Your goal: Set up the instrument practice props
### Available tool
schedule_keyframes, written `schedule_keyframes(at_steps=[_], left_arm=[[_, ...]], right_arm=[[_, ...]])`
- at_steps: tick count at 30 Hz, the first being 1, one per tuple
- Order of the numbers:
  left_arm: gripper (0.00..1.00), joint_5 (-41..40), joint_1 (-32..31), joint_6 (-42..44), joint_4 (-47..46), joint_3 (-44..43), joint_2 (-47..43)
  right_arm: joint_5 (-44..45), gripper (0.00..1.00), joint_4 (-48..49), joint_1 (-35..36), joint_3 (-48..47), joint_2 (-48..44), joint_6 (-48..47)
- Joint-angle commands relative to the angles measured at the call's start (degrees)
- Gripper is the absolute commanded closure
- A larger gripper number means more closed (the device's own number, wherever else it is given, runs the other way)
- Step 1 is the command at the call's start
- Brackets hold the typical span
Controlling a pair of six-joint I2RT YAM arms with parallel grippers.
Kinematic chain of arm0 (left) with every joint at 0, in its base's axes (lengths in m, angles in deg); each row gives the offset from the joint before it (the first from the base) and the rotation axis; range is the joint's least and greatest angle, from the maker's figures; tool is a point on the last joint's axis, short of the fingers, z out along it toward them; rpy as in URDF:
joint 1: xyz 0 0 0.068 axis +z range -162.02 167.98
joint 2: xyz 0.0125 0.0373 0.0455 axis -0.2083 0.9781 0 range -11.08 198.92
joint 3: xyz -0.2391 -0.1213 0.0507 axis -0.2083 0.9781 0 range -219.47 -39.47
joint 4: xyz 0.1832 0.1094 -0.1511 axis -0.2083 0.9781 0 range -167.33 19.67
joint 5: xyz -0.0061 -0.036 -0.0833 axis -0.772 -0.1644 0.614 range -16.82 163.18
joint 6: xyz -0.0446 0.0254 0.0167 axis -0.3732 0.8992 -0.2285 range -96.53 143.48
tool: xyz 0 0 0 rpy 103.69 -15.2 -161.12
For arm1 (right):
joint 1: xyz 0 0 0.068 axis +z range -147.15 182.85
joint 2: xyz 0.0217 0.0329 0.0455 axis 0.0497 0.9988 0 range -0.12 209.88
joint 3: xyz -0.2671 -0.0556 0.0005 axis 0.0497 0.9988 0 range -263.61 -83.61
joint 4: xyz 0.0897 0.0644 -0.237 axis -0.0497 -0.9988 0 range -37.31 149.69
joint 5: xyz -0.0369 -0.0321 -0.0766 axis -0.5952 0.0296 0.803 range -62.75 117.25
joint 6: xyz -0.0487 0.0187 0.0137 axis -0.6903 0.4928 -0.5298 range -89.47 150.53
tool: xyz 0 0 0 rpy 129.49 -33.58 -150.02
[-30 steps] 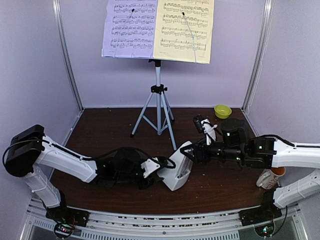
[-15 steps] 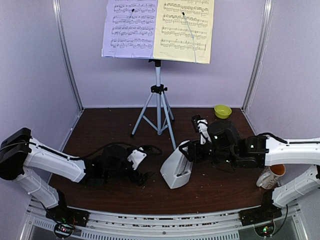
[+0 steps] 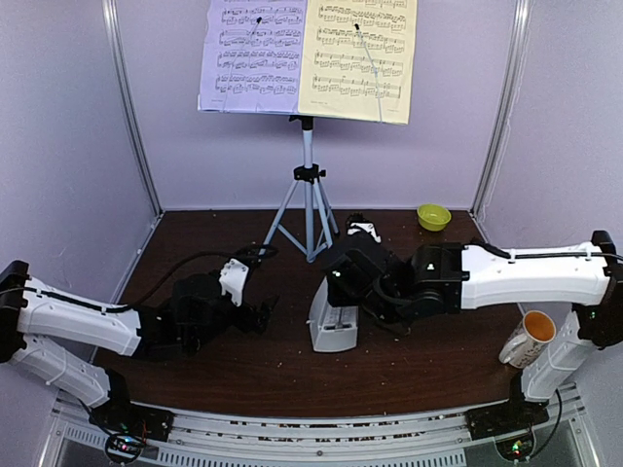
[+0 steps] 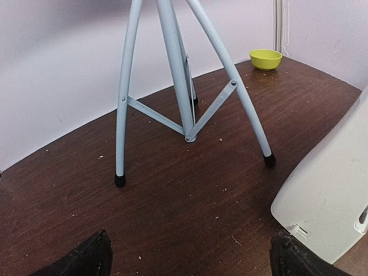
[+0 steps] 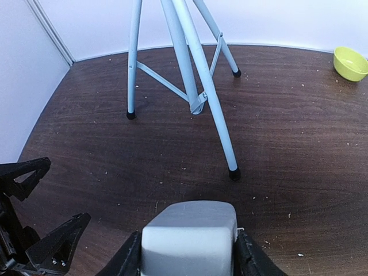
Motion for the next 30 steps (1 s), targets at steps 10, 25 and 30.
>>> schedule_keyframes(at_steps=[10, 25, 30], left_arm=[[0.02, -1.8, 0.4, -3.2, -2.2, 4.2, -3.0], [0.02, -0.4, 0.3, -3.3, -1.0, 4.9, -5.0], [0.02, 1.1, -1.2, -3.2, 0.4, 3.6, -6.1]], right_arm=[[13.6, 0.94, -30.1, 4.3, -23.9, 15.7, 25.2], [12.0, 0.3, -31.3, 6.0, -27.7, 19.1, 27.5], [11.4, 0.06, -25.1, 6.1, -24.0, 15.0, 24.6]])
